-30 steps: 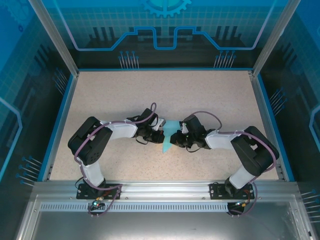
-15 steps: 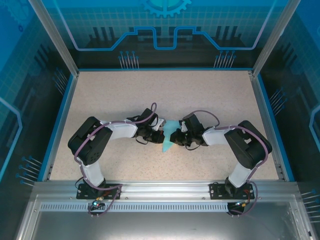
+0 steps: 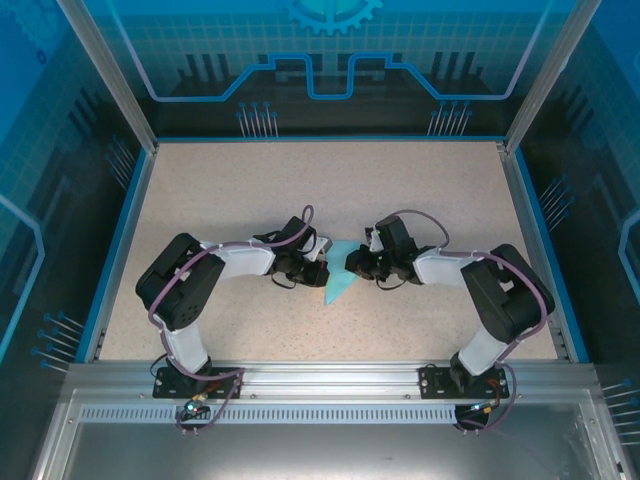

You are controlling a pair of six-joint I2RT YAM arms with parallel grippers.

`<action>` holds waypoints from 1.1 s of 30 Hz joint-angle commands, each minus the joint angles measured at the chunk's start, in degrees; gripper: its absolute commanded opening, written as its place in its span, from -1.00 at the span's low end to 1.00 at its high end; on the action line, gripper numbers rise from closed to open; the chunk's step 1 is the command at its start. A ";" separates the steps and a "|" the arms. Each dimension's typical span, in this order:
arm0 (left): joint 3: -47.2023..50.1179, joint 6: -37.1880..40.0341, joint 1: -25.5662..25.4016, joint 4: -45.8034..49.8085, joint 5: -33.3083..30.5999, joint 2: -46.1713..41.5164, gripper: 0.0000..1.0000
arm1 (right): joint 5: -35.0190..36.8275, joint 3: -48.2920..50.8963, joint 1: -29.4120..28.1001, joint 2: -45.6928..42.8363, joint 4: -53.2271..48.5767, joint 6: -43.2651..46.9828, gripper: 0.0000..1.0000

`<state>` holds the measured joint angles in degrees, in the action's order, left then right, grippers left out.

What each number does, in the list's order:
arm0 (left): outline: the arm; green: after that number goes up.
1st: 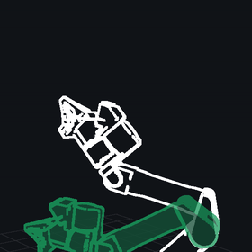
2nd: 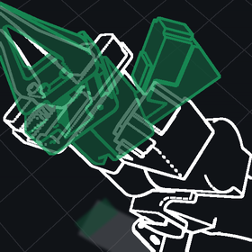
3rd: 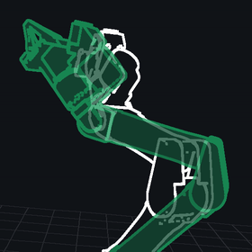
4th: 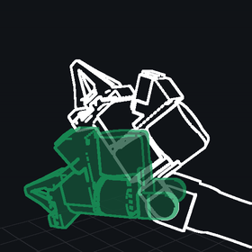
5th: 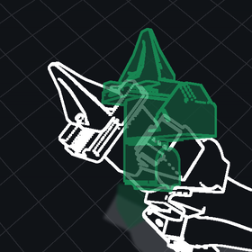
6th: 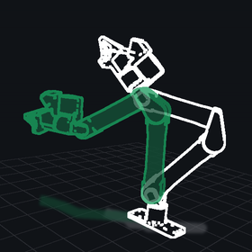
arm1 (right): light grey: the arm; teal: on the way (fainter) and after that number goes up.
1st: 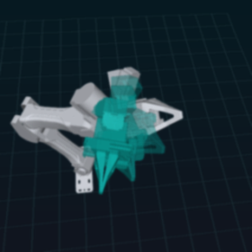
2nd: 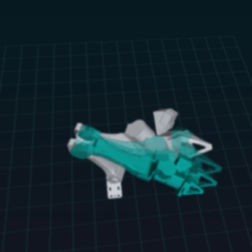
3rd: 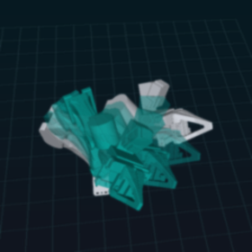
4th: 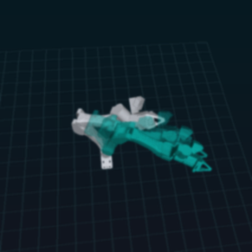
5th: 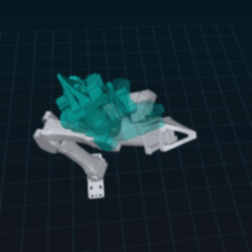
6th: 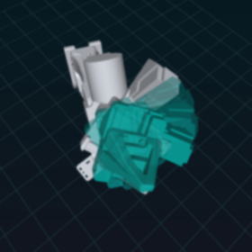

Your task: Fold a paper plane with a square sheet of paper (pick it up from the middle)

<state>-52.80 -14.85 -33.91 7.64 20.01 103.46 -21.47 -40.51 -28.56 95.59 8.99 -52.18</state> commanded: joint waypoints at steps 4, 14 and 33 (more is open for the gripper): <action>0.59 1.14 -0.39 2.22 -0.45 2.80 -1.00 | 2.33 3.42 1.13 4.59 -1.42 0.29 -0.72; 0.41 1.54 -0.44 2.65 -0.42 3.15 -1.00 | 0.06 -0.95 2.82 -2.19 -5.73 3.40 -0.70; -0.25 1.45 -0.37 3.39 0.27 2.60 -0.99 | 1.28 -0.55 4.00 4.42 -6.10 4.81 -0.71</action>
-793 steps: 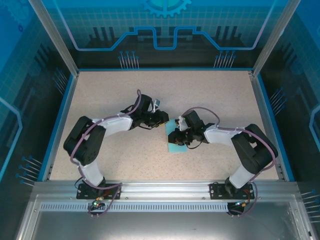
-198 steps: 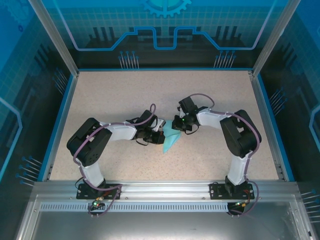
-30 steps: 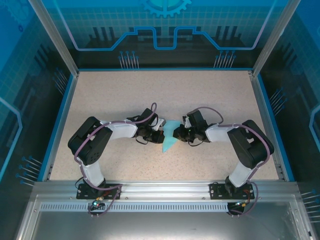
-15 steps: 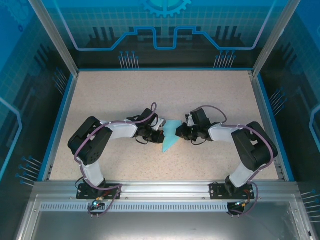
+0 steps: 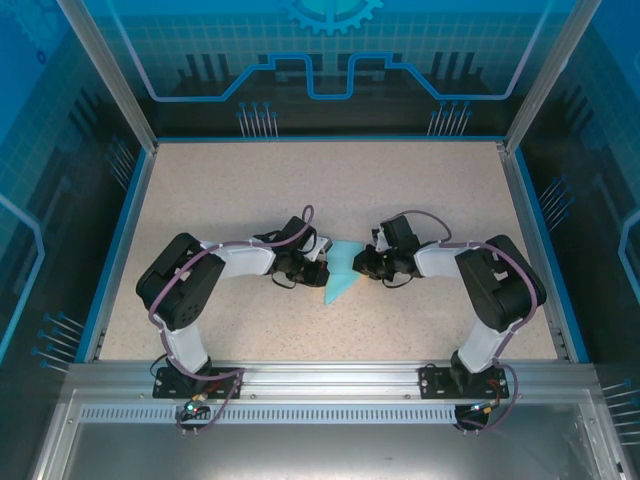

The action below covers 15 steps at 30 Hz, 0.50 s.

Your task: Fold a paper plane with a square sheet of paper (pick it up from the middle)

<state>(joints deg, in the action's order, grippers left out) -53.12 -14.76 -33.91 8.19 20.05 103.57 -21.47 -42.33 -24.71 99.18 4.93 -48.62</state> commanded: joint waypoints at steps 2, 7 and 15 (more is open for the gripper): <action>-0.05 0.99 -0.44 2.76 0.59 1.92 -0.94 | 1.22 0.66 0.17 -0.62 -2.70 1.63 -0.70; -1.86 -0.65 -0.45 4.28 1.12 -1.09 -0.65 | 2.11 -0.60 0.27 -6.97 -6.70 2.92 -0.63; -3.65 -3.30 -0.45 7.63 -3.31 -8.81 -0.20 | 3.64 3.87 0.70 -14.48 -8.40 2.22 -0.28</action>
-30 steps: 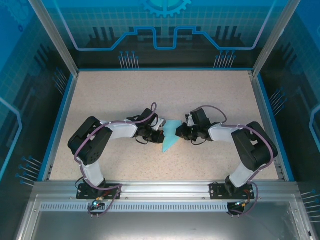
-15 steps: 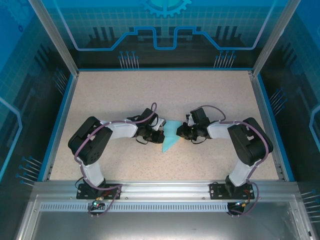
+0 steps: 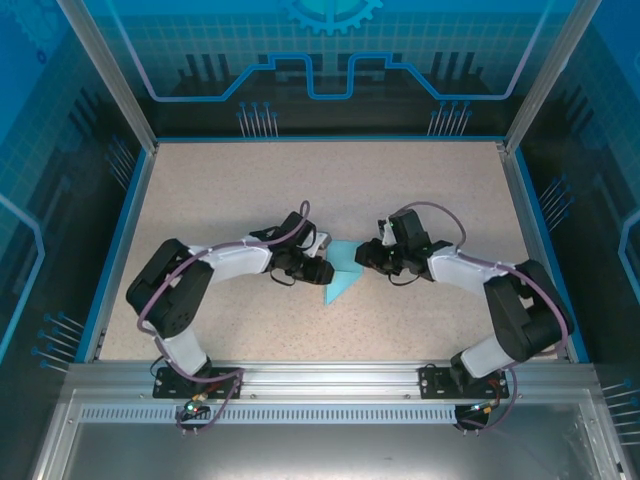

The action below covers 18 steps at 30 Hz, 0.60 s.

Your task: Fold a paper plane with a square sheet of paper (pick it up from the middle)

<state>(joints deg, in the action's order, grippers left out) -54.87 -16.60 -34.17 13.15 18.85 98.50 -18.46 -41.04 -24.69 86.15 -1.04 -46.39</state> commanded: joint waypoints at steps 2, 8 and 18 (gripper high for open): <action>-1.63 -2.87 -0.11 2.21 -2.46 -4.82 -0.20 | -0.21 3.74 0.71 -1.84 -1.44 -0.76 -0.25; -1.36 -3.38 -0.55 -0.96 3.83 -6.41 -0.53 | -2.09 6.39 0.69 -0.98 1.91 -2.54 -0.18; -3.18 -3.06 -2.13 -1.59 4.90 0.35 -0.73 | -5.80 6.05 -0.25 3.33 6.92 -4.06 -0.15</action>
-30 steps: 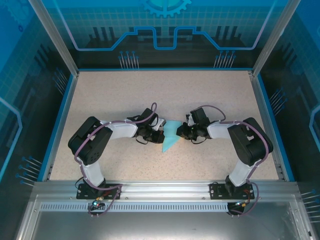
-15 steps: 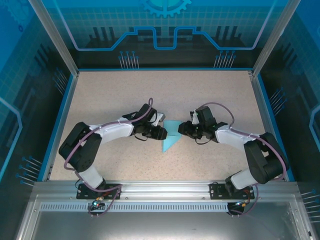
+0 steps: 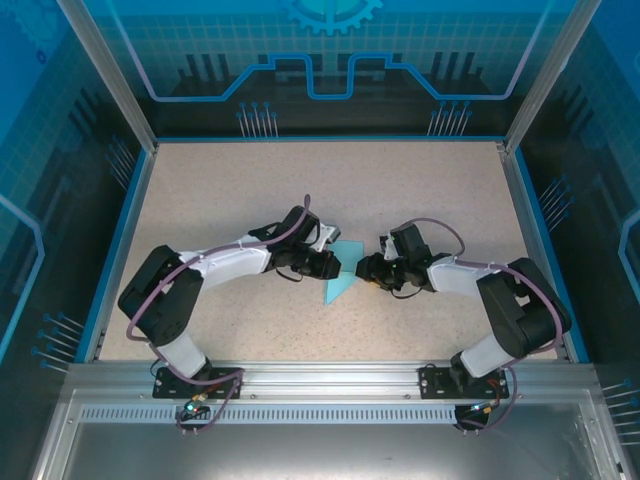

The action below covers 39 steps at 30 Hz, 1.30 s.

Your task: Fold a paper plane with a square sheet of paper (pick it up from the middle)

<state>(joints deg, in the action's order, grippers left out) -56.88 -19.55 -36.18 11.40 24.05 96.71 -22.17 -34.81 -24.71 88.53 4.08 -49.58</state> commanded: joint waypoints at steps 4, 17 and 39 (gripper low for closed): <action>-1.59 -0.09 -0.11 0.40 -3.35 4.99 -0.77 | -2.61 -0.38 -0.49 1.64 2.58 -0.98 -0.14; -0.35 0.10 -0.11 -0.50 -4.37 8.45 -0.81 | -3.74 -1.94 -1.70 4.51 4.31 -1.41 -0.10; 2.10 -0.18 -0.05 -1.85 -4.28 5.60 -0.74 | -5.14 -4.78 -2.71 8.37 6.30 -0.52 -0.38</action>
<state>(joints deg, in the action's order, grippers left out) -56.31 -19.55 -36.18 10.46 20.34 104.27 -26.15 -38.06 -26.50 95.57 9.47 -50.87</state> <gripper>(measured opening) 0.123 0.321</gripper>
